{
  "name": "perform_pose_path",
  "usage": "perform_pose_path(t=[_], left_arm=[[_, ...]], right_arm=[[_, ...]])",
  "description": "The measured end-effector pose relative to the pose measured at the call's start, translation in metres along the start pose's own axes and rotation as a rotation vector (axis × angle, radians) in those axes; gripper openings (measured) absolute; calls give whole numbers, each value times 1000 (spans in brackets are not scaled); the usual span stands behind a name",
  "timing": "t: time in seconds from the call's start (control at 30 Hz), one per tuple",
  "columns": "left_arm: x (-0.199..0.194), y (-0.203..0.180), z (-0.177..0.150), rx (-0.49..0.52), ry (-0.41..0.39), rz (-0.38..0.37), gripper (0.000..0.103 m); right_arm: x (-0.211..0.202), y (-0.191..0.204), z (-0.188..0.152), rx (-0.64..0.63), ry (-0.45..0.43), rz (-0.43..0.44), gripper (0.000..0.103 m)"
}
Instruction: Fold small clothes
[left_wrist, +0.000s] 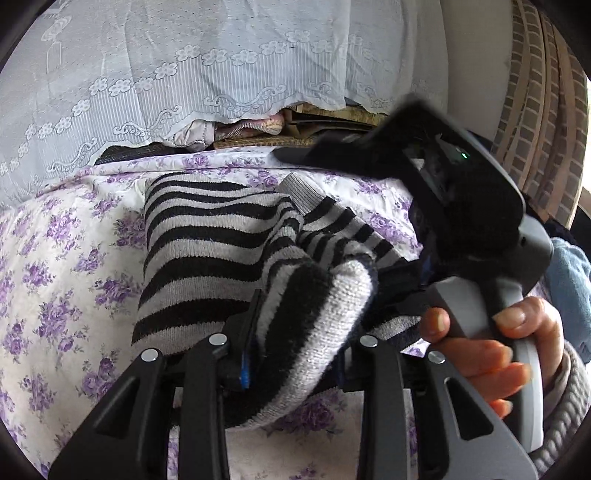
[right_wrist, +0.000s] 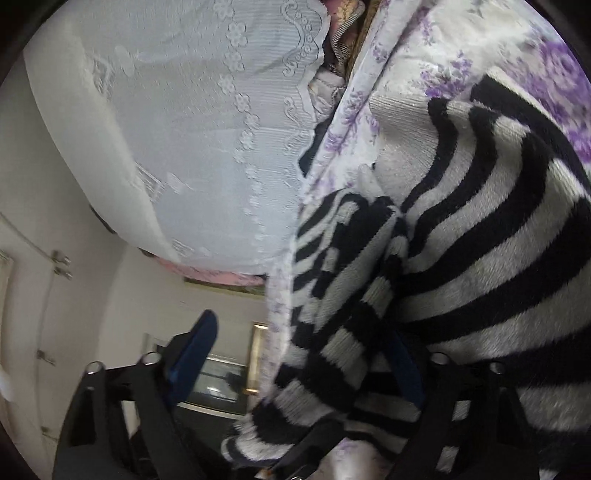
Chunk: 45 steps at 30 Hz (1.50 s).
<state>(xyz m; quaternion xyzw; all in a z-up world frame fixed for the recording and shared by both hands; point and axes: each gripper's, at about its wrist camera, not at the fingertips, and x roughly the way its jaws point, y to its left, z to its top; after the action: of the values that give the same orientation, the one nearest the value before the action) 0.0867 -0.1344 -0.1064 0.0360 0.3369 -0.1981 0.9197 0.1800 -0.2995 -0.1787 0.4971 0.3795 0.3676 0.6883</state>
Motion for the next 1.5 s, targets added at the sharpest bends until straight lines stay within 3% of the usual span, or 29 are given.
perform_pose_path(t=[0.13, 0.27, 0.33, 0.37, 0.43, 0.53, 0.6, 0.63, 0.73, 0.8, 0.9, 0.97, 1.03, 1.13, 1.23, 1.27, 1.3, 1.37, 1.4, 1.43, 1.5], left_arm=[[0, -5, 7, 27, -6, 14, 30], [-4, -16, 32, 37, -46, -19, 30], [1, -29, 42, 50, -53, -44, 30], [5, -35, 43, 58, -51, -53, 30], [22, -53, 41, 88, -29, -69, 32], [49, -58, 30, 64, 25, -73, 33], [63, -54, 19, 28, 63, -92, 35], [61, -55, 17, 47, 56, -82, 35], [46, -56, 18, 70, 44, -99, 46], [30, -45, 20, 37, 24, -159, 65], [-1, -28, 18, 4, -48, -183, 77], [-18, -18, 17, -2, -91, -170, 80], [-26, -5, 19, -9, -121, -129, 88], [-19, 15, 23, -45, -101, 5, 89], [-4, 21, 22, -48, -49, 64, 89], [6, 19, 18, -41, -14, 92, 89], [18, 16, 12, -30, 31, 108, 89], [27, 7, -3, 4, 53, 146, 92], [29, 2, -8, 35, 44, 169, 92], [28, -8, -12, 79, 34, 201, 92], [27, -16, -13, 111, 34, 220, 92]], right_arm=[[1, 13, 7, -78, -5, -50, 66], [-15, 41, 21, -217, -25, -36, 64], [-29, 41, 31, -219, -46, -22, 65], [-38, 37, 36, -201, -60, -16, 68], [-50, 25, 42, -167, -80, -26, 86], [-59, -9, 45, -84, -99, -160, 87], [-66, -24, 46, -7, -128, -128, 88], [-69, -25, 47, 13, -130, -93, 94], [-76, -11, 47, -13, -158, -100, 100], [-81, 7, 45, -65, -196, -174, 100], [-83, 34, 41, -187, -209, -430, 100], [-72, 59, 35, -401, -159, -696, 100], [-64, 77, 25, -546, -191, -872, 100], [-47, 94, 7, -690, -160, -945, 100], [-29, 95, -1, -766, -119, -991, 100], [-23, 91, 0, -763, -93, -1029, 100], [-17, 74, 6, -728, -55, -1129, 100], [-14, 52, 12, -678, -31, -1232, 100], [-16, 42, 18, -647, -17, -1242, 100], [-23, 36, 22, -609, -9, -1197, 100], [-28, 41, 23, -621, -20, -1198, 100]])
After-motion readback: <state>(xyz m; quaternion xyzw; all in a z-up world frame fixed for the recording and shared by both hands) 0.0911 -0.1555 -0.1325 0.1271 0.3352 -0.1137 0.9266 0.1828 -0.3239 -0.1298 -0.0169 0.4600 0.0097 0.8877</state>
